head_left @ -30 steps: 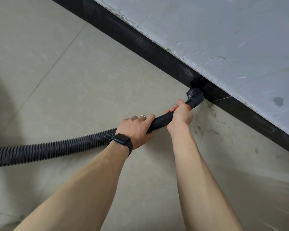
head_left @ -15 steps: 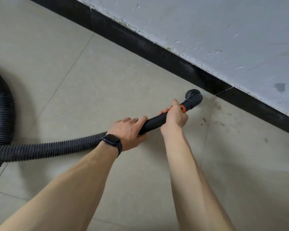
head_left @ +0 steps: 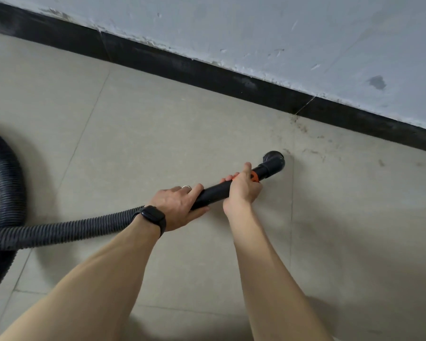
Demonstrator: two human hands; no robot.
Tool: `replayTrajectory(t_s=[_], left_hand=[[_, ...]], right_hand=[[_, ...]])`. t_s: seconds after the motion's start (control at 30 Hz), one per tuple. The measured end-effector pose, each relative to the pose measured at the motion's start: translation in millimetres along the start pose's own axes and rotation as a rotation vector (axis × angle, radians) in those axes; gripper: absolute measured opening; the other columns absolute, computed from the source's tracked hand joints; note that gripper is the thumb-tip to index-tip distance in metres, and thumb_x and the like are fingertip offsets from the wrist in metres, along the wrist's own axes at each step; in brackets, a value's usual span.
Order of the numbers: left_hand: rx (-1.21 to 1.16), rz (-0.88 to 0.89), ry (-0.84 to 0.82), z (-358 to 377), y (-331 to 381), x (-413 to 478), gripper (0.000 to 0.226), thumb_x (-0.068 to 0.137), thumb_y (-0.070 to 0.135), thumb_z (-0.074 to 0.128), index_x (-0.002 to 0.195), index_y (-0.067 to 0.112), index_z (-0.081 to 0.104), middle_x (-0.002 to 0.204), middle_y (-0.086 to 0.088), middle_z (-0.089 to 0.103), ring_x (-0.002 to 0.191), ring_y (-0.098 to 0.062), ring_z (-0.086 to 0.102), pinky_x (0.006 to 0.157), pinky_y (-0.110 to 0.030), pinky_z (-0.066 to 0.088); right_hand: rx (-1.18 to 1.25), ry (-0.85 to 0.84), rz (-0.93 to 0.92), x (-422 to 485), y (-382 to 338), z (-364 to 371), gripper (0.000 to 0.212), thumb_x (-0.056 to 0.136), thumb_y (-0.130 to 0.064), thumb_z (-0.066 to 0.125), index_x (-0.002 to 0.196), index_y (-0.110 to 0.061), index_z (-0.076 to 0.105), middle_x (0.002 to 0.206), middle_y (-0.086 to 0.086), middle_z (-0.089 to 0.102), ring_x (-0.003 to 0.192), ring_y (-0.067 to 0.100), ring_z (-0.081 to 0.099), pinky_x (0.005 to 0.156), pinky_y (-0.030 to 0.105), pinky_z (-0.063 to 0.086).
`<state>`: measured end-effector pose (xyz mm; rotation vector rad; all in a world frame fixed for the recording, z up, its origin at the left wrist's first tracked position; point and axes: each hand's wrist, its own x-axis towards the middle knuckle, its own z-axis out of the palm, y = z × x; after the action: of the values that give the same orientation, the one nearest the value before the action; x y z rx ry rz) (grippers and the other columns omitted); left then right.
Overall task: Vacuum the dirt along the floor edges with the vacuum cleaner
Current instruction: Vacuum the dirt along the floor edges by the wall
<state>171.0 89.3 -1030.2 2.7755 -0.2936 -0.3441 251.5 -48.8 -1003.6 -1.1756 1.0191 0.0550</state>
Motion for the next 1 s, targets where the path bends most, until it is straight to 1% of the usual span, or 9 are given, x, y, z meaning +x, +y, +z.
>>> replayTrajectory(t_s=[0.13, 0.3, 0.53, 0.6, 0.73, 0.8, 0.9, 1.0], left_hand=[[0.001, -0.020, 0.000, -3.1, 0.6, 9.7, 0.049, 0.093, 0.068, 0.030, 0.115, 0.025, 0.037, 0.097, 0.004, 0.060, 0.087, -0.022, 0.061, 0.058, -0.030, 0.035], [-0.006, -0.054, 0.031, 3.8, 8.8, 16.9, 0.046, 0.094, 0.067, 0.031, 0.113, 0.025, 0.037, 0.096, 0.003, 0.060, 0.085, -0.023, 0.060, 0.057, -0.030, 0.035], [-0.020, -0.084, 0.045, 3.6, 13.8, 29.2, 0.043, 0.095, 0.065, 0.033, 0.113, 0.026, 0.035, 0.095, 0.003, 0.058, 0.086, -0.023, 0.059, 0.058, -0.030, 0.034], [-0.036, -0.092, 0.047, 2.6, 16.6, 33.3, 0.043, 0.095, 0.064, 0.034, 0.113, 0.025, 0.036, 0.092, 0.004, 0.056, 0.085, -0.024, 0.059, 0.058, -0.031, 0.034], [-0.067, -0.107, 0.061, 2.2, 19.6, 42.0, 0.041, 0.095, 0.063, 0.036, 0.110, 0.025, 0.035, 0.084, 0.007, 0.045, 0.081, -0.024, 0.057, 0.057, -0.030, 0.034], [-0.082, -0.107, 0.069, 3.4, 20.3, 46.3, 0.041, 0.095, 0.063, 0.036, 0.110, 0.026, 0.035, 0.083, 0.007, 0.046, 0.079, -0.024, 0.056, 0.057, -0.030, 0.033], [-0.092, -0.108, 0.103, 6.0, 21.3, 51.9, 0.042, 0.095, 0.063, 0.037, 0.114, 0.025, 0.038, 0.090, 0.004, 0.056, 0.083, -0.025, 0.058, 0.058, -0.030, 0.034], [-0.106, -0.105, 0.120, 6.9, 23.1, 58.4, 0.043, 0.095, 0.061, 0.039, 0.115, 0.024, 0.040, 0.093, 0.001, 0.058, 0.084, -0.026, 0.059, 0.060, -0.030, 0.034]], right_hand=[[-0.010, -0.045, 0.008, 6.6, -7.2, 4.4, 0.021, 0.100, -0.020, 0.059, 0.087, -0.010, 0.045, 0.060, 0.003, 0.044, 0.040, 0.018, 0.045, 0.046, 0.028, 0.049], [-0.034, -0.045, 0.013, 19.2, -11.6, 7.1, 0.015, 0.099, -0.017, 0.060, 0.099, -0.009, 0.048, 0.060, 0.003, 0.047, 0.041, 0.018, 0.046, 0.046, 0.028, 0.049], [-0.050, -0.092, 0.011, 30.5, -20.0, 11.5, 0.015, 0.098, -0.012, 0.060, 0.090, -0.008, 0.047, 0.050, -0.001, 0.045, 0.040, 0.017, 0.044, 0.047, 0.028, 0.048], [-0.066, -0.098, 0.011, 33.9, -24.3, 13.5, 0.015, 0.097, -0.011, 0.060, 0.089, -0.008, 0.048, 0.049, -0.002, 0.046, 0.040, 0.017, 0.045, 0.047, 0.028, 0.048], [-0.092, -0.106, 0.009, 40.8, -31.5, 17.6, 0.015, 0.097, -0.011, 0.060, 0.088, -0.008, 0.049, 0.053, 0.000, 0.046, 0.041, 0.017, 0.045, 0.047, 0.028, 0.048], [-0.102, -0.110, 0.007, 44.0, -34.1, 19.1, 0.015, 0.097, -0.011, 0.060, 0.089, -0.008, 0.049, 0.056, 0.001, 0.046, 0.043, 0.017, 0.045, 0.047, 0.029, 0.048], [-0.114, -0.112, 0.001, 48.8, -38.0, 21.2, 0.015, 0.098, -0.012, 0.060, 0.090, -0.009, 0.048, 0.057, 0.001, 0.045, 0.044, 0.017, 0.045, 0.047, 0.029, 0.048], [-0.124, -0.116, -0.004, 53.2, -43.0, 24.0, 0.016, 0.098, -0.012, 0.060, 0.089, -0.009, 0.047, 0.057, 0.002, 0.045, 0.044, 0.018, 0.044, 0.047, 0.027, 0.047]])
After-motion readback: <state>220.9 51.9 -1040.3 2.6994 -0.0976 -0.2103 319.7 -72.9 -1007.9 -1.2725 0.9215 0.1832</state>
